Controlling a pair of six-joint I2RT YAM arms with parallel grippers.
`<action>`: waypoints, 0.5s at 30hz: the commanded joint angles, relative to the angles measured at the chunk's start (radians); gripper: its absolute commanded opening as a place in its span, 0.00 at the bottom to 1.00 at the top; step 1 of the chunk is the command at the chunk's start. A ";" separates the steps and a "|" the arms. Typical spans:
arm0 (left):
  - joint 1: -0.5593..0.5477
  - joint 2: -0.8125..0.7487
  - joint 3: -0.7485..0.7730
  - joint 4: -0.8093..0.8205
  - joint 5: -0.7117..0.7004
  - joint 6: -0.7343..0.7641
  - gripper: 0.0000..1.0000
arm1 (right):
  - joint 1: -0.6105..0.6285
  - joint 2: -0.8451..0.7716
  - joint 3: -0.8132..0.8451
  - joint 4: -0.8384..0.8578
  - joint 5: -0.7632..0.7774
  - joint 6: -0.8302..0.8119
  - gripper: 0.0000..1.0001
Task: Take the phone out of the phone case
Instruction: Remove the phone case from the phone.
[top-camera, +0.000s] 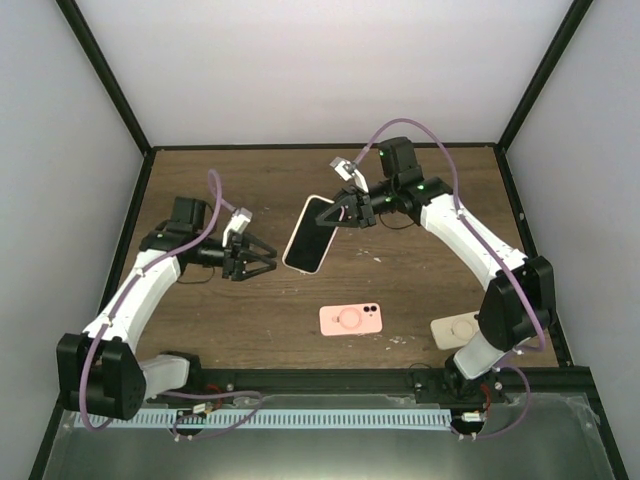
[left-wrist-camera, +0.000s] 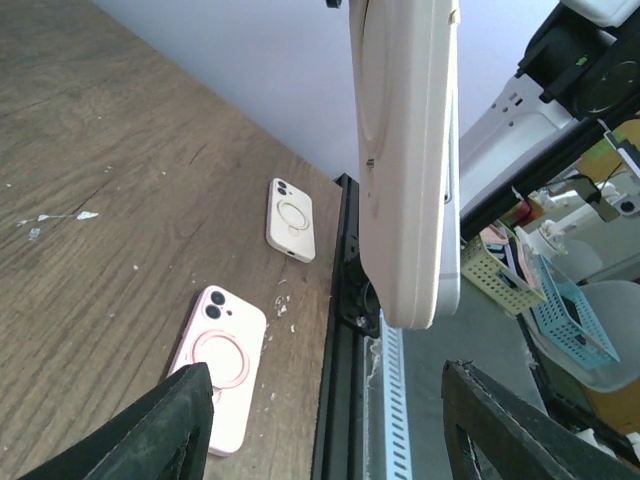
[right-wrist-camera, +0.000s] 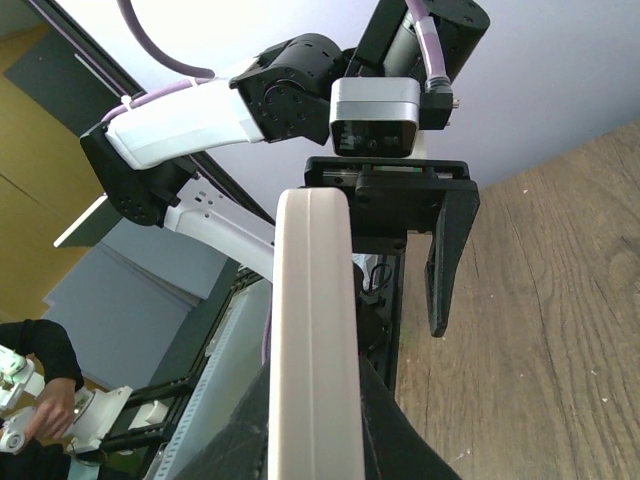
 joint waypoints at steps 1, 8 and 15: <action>-0.024 -0.026 0.019 0.056 0.030 -0.043 0.62 | 0.004 -0.012 0.029 0.027 -0.034 0.010 0.01; -0.058 -0.025 0.010 0.112 -0.006 -0.098 0.59 | 0.022 -0.012 0.026 0.026 -0.033 0.007 0.01; -0.059 -0.023 0.000 0.175 -0.066 -0.164 0.53 | 0.036 -0.012 0.023 0.023 -0.042 0.002 0.01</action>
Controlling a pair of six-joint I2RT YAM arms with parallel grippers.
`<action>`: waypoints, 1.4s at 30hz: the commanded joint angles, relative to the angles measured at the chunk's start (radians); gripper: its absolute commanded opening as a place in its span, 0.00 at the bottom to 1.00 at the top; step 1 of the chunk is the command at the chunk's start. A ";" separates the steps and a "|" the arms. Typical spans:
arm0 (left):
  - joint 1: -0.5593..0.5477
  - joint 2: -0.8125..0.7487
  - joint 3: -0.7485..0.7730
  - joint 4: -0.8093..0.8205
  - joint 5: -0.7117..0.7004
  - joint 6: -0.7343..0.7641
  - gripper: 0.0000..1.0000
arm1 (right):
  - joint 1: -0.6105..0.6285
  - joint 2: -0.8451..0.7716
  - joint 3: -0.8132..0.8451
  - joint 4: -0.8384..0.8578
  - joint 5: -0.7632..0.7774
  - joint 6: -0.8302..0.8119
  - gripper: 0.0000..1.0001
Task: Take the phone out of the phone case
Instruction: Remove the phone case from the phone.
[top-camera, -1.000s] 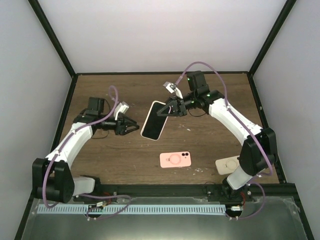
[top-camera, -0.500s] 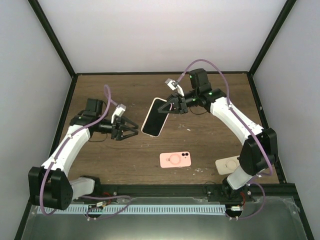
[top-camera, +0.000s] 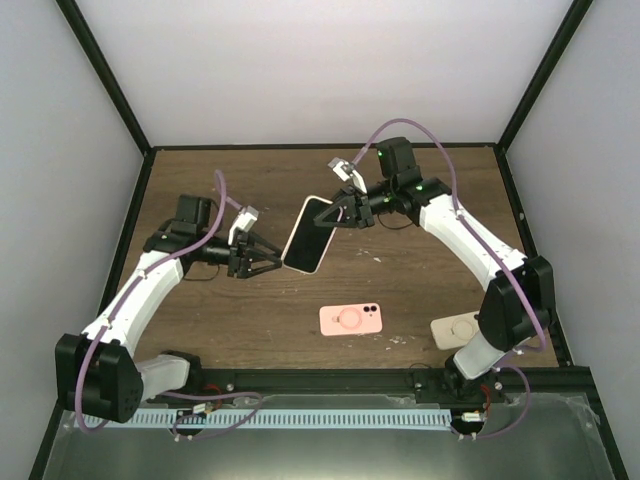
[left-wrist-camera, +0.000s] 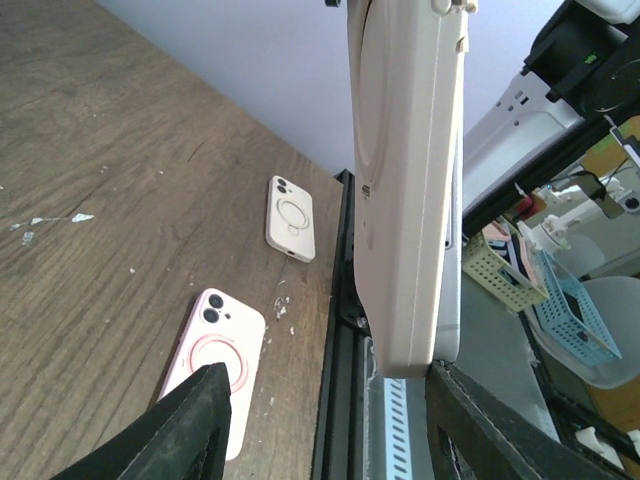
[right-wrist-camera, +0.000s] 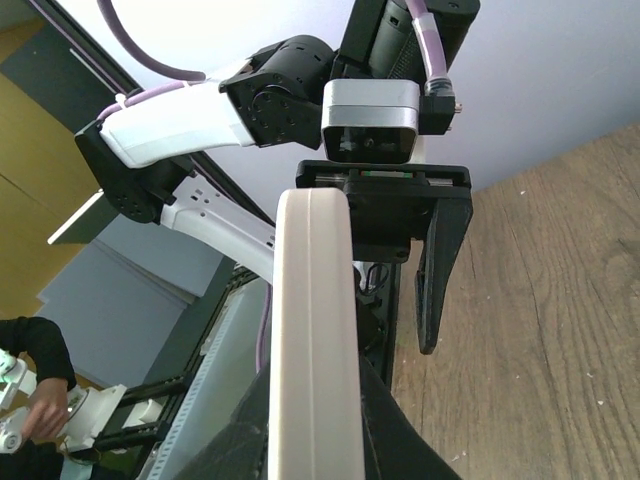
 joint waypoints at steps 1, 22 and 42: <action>-0.004 -0.010 -0.004 0.082 -0.052 -0.054 0.52 | 0.019 -0.013 0.023 0.012 -0.055 -0.002 0.01; -0.073 0.046 0.061 0.194 -0.084 -0.171 0.35 | 0.096 0.040 0.031 -0.111 -0.050 -0.142 0.01; -0.095 0.044 0.095 0.188 -0.122 -0.238 0.23 | 0.155 0.135 0.061 -0.111 -0.037 -0.137 0.01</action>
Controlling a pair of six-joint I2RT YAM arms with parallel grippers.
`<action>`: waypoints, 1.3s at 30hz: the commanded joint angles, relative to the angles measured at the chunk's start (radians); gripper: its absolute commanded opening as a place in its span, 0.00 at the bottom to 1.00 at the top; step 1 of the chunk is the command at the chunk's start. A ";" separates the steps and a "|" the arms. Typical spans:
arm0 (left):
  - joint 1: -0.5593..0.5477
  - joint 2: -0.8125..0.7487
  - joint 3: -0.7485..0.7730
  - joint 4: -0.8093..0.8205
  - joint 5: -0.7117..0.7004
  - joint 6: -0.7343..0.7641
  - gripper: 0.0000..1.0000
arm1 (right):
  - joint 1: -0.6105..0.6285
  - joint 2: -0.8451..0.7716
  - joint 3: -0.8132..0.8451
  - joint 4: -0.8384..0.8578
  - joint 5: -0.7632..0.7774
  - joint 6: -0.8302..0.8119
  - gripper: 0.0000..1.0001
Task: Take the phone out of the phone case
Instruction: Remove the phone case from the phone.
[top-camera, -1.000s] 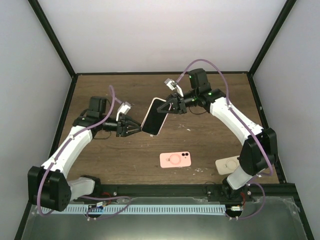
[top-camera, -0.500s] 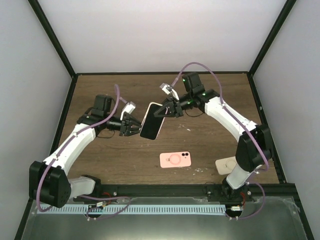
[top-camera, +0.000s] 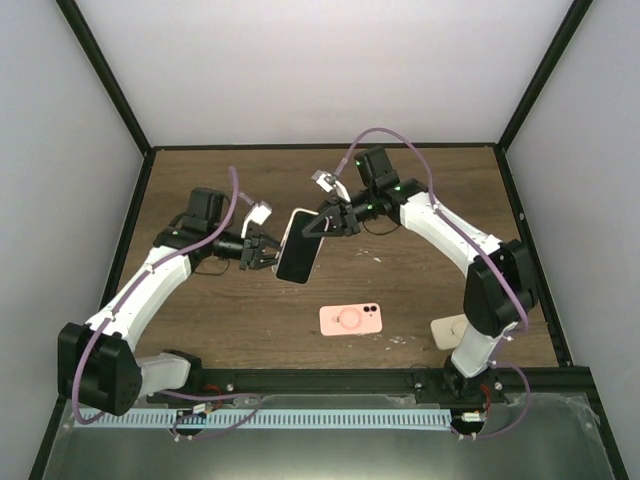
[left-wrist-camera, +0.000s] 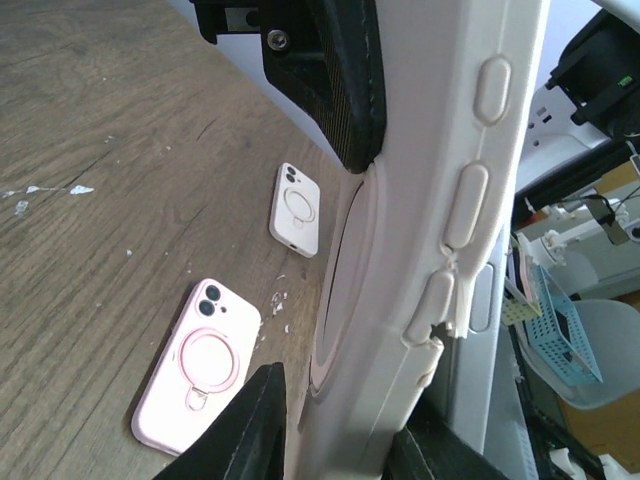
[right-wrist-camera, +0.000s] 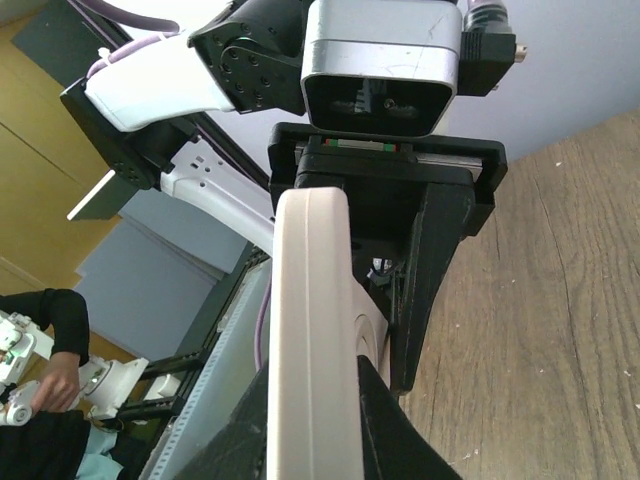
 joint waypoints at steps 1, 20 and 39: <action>-0.011 0.001 0.057 0.064 -0.028 0.006 0.22 | 0.088 0.020 0.031 -0.050 -0.011 -0.021 0.01; 0.113 -0.017 -0.062 0.284 0.166 -0.283 0.00 | -0.029 0.124 0.347 -0.213 0.115 -0.081 0.52; 0.277 0.064 -0.107 0.478 0.085 -0.718 0.00 | 0.003 -0.043 0.233 0.007 0.705 -0.202 0.74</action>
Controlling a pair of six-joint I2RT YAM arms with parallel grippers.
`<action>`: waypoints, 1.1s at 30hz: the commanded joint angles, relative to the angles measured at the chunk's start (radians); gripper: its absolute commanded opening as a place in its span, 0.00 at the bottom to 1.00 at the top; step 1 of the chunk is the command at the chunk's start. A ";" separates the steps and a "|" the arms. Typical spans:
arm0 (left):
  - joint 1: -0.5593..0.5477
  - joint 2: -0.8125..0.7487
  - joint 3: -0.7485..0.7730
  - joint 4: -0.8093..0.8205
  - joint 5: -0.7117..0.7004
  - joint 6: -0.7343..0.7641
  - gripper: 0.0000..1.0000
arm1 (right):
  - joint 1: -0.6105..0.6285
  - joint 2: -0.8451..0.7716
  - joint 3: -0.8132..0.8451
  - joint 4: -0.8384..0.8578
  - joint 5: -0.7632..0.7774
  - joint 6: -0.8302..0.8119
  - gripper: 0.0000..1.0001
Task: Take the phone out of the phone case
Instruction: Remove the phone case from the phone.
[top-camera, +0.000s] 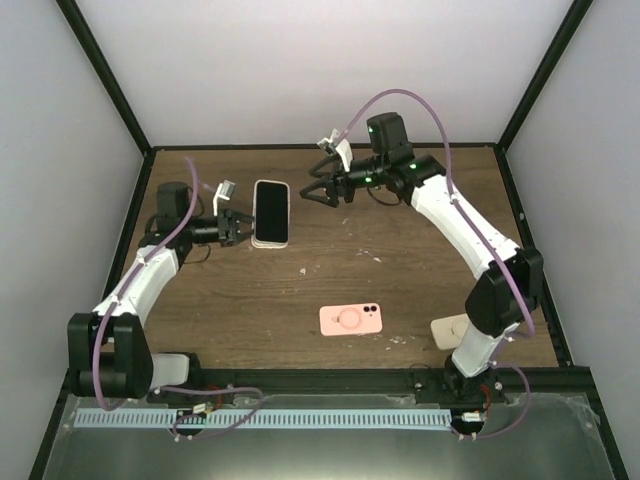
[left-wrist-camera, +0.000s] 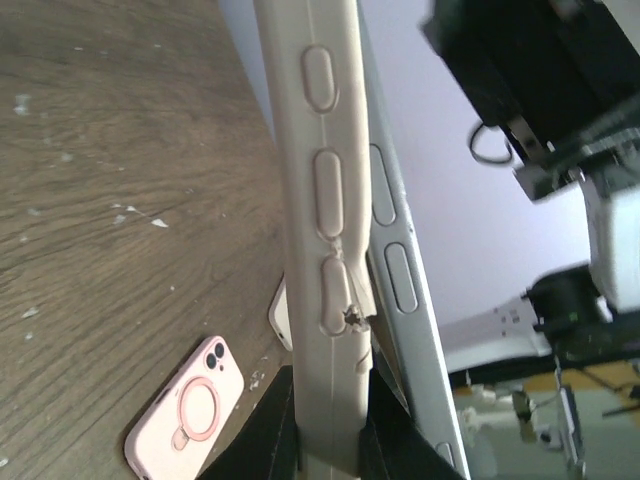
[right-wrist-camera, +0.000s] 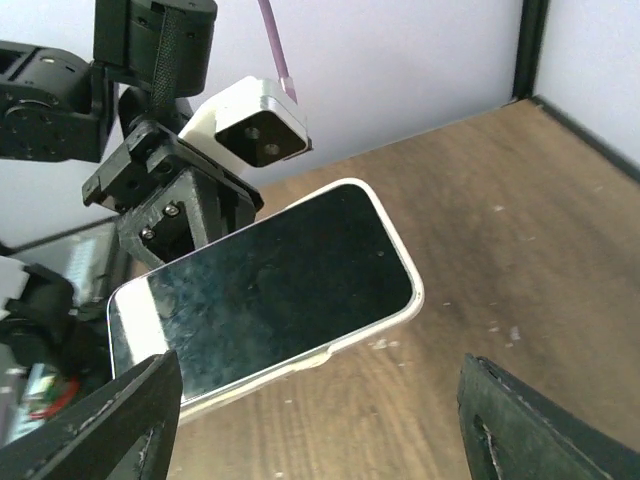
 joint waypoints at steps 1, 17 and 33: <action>0.044 0.026 -0.016 0.097 0.000 -0.164 0.00 | 0.071 -0.059 -0.031 0.072 0.201 -0.104 0.74; 0.102 0.156 -0.020 0.183 0.044 -0.378 0.00 | 0.409 -0.082 -0.208 0.266 0.778 -0.385 0.65; 0.102 0.147 -0.029 0.181 0.039 -0.392 0.00 | 0.484 -0.063 -0.331 0.403 1.002 -0.514 0.60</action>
